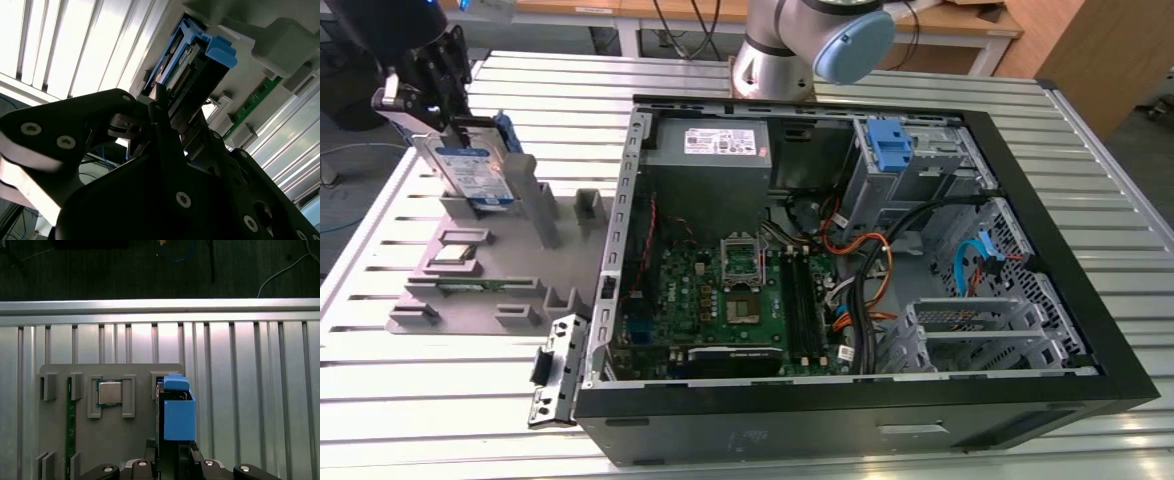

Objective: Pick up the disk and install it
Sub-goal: 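Pick up the disk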

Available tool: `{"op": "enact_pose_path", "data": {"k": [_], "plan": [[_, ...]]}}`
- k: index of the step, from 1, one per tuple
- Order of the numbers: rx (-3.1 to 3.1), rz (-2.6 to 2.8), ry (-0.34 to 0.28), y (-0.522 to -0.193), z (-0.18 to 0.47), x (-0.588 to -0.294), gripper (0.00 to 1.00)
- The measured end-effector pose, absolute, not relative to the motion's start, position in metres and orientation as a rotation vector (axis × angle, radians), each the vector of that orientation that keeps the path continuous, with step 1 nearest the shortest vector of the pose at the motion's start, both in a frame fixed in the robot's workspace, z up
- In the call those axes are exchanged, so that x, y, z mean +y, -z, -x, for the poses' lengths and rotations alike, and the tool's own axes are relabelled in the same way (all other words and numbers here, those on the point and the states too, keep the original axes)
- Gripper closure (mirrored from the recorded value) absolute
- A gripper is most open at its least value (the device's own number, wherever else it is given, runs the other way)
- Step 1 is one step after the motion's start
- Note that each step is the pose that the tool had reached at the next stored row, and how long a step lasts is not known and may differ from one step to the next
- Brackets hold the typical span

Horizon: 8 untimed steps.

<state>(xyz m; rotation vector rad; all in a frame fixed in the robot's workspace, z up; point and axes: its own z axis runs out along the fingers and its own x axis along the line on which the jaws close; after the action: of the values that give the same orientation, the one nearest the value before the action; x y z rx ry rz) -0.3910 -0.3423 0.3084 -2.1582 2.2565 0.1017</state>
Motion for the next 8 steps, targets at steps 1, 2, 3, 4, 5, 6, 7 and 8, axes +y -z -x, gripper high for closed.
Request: {"op": "enact_pose_path", "data": {"k": [1,2,3,4,5,6,7,8], "plan": [[2.256,2.158,-0.102,-0.31,0.391,-0.342,0.65],[2.256,2.158,-0.101,-0.311,0.391,-0.342,0.65],[2.256,2.158,-0.101,-0.313,0.391,-0.342,0.65],[2.256,2.158,-0.101,-0.315,0.391,-0.342,0.65],[2.256,2.158,-0.101,-0.317,0.391,-0.342,0.65],[2.256,2.158,-0.101,-0.318,0.391,-0.342,0.65],[2.256,2.158,-0.101,-0.32,0.391,-0.342,0.65],[2.256,2.158,-0.101,-0.322,0.391,-0.342,0.65]]}}
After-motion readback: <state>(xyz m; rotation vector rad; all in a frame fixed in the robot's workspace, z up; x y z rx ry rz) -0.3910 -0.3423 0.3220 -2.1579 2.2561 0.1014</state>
